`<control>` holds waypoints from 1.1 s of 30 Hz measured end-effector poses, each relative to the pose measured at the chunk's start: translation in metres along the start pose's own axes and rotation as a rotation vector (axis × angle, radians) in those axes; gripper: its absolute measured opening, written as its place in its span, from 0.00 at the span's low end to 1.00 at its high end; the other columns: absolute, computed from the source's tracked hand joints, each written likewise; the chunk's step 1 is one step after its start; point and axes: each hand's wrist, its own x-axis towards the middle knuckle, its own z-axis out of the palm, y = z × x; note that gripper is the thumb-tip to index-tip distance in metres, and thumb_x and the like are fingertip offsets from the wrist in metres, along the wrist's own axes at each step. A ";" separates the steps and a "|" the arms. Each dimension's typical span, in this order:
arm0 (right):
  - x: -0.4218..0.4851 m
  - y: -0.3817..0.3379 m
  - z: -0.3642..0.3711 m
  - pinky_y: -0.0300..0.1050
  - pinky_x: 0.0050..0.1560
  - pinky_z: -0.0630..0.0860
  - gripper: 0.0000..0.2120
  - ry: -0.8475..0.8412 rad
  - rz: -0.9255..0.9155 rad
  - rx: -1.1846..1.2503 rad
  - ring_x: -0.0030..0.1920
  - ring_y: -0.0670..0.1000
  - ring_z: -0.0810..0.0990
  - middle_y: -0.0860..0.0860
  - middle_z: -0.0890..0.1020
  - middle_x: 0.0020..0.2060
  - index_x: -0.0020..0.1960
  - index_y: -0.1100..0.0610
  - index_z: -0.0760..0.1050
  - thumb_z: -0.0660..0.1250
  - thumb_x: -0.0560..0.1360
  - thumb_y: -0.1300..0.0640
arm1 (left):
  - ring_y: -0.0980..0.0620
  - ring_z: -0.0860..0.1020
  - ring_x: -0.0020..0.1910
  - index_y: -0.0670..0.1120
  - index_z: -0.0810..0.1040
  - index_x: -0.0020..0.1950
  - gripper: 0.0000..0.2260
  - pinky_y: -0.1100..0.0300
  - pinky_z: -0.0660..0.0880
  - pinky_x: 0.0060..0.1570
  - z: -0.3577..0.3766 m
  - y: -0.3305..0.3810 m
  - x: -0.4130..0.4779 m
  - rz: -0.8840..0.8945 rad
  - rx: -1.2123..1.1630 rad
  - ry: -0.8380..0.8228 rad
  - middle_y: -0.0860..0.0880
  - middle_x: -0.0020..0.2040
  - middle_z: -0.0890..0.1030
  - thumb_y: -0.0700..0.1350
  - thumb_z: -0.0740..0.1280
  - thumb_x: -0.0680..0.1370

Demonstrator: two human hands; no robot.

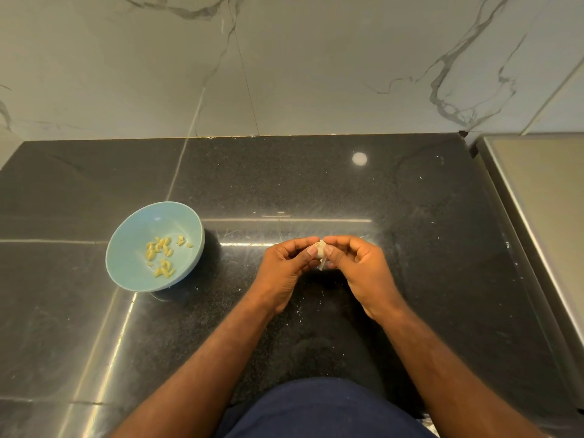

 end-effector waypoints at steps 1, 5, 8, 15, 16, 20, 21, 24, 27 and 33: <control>0.001 -0.001 -0.001 0.48 0.53 0.82 0.08 -0.005 0.012 0.029 0.51 0.51 0.85 0.51 0.86 0.49 0.57 0.56 0.82 0.70 0.78 0.61 | 0.50 0.83 0.53 0.37 0.81 0.59 0.12 0.60 0.80 0.52 -0.001 0.000 0.000 -0.002 0.003 -0.001 0.42 0.54 0.85 0.36 0.68 0.77; 0.002 -0.004 -0.001 0.49 0.51 0.83 0.07 -0.016 0.025 0.049 0.48 0.53 0.86 0.52 0.87 0.47 0.54 0.58 0.84 0.70 0.78 0.63 | 0.50 0.83 0.52 0.39 0.81 0.57 0.09 0.58 0.81 0.54 -0.001 -0.002 -0.001 -0.005 -0.029 0.012 0.45 0.51 0.85 0.35 0.67 0.77; 0.003 -0.004 0.001 0.53 0.53 0.83 0.06 0.014 0.043 0.056 0.47 0.54 0.86 0.54 0.87 0.46 0.53 0.59 0.84 0.70 0.77 0.64 | 0.48 0.83 0.53 0.40 0.82 0.56 0.10 0.57 0.80 0.55 -0.001 -0.003 -0.001 0.006 -0.046 0.021 0.44 0.51 0.85 0.37 0.69 0.76; 0.003 -0.009 0.007 0.57 0.54 0.83 0.06 -0.015 0.075 -0.004 0.46 0.54 0.87 0.54 0.87 0.44 0.52 0.59 0.84 0.73 0.75 0.60 | 0.48 0.84 0.55 0.36 0.80 0.61 0.14 0.61 0.79 0.53 -0.003 -0.005 -0.001 0.097 0.137 -0.010 0.42 0.53 0.85 0.34 0.70 0.76; 0.003 -0.009 0.007 0.57 0.53 0.83 0.05 -0.003 0.071 -0.017 0.46 0.53 0.87 0.53 0.87 0.43 0.51 0.58 0.84 0.74 0.75 0.60 | 0.48 0.84 0.54 0.36 0.80 0.61 0.15 0.62 0.79 0.52 -0.003 -0.005 -0.002 0.117 0.172 -0.015 0.43 0.53 0.85 0.33 0.71 0.75; 0.001 -0.008 0.008 0.57 0.51 0.84 0.03 0.020 0.059 -0.039 0.44 0.53 0.87 0.53 0.87 0.42 0.49 0.58 0.84 0.73 0.75 0.62 | 0.53 0.84 0.52 0.36 0.81 0.61 0.14 0.65 0.79 0.50 -0.001 -0.005 -0.003 0.170 0.296 -0.012 0.45 0.52 0.85 0.34 0.71 0.75; 0.001 -0.008 0.008 0.57 0.50 0.84 0.03 0.029 0.062 -0.031 0.44 0.53 0.87 0.54 0.87 0.41 0.49 0.58 0.84 0.73 0.75 0.62 | 0.53 0.84 0.52 0.37 0.81 0.61 0.14 0.65 0.79 0.50 -0.001 -0.006 -0.002 0.171 0.309 -0.013 0.46 0.52 0.85 0.34 0.71 0.75; 0.000 -0.007 0.008 0.54 0.49 0.84 0.03 0.048 0.077 -0.021 0.42 0.52 0.87 0.54 0.87 0.40 0.48 0.60 0.84 0.73 0.75 0.62 | 0.53 0.84 0.54 0.38 0.81 0.61 0.13 0.63 0.79 0.52 -0.002 -0.010 -0.002 0.149 0.302 -0.008 0.45 0.53 0.85 0.35 0.70 0.76; -0.002 -0.003 0.009 0.52 0.47 0.85 0.02 0.064 0.087 -0.060 0.41 0.52 0.87 0.53 0.87 0.39 0.48 0.58 0.83 0.73 0.76 0.61 | 0.51 0.83 0.55 0.38 0.81 0.61 0.12 0.61 0.79 0.55 -0.003 -0.014 -0.002 0.135 0.290 -0.018 0.45 0.53 0.85 0.35 0.68 0.78; -0.001 0.003 0.013 0.49 0.42 0.85 0.03 0.078 0.070 -0.140 0.38 0.51 0.86 0.52 0.86 0.37 0.47 0.58 0.83 0.74 0.75 0.58 | 0.45 0.83 0.57 0.37 0.80 0.61 0.11 0.53 0.78 0.60 -0.005 -0.022 -0.002 0.082 0.212 -0.013 0.42 0.54 0.85 0.35 0.67 0.79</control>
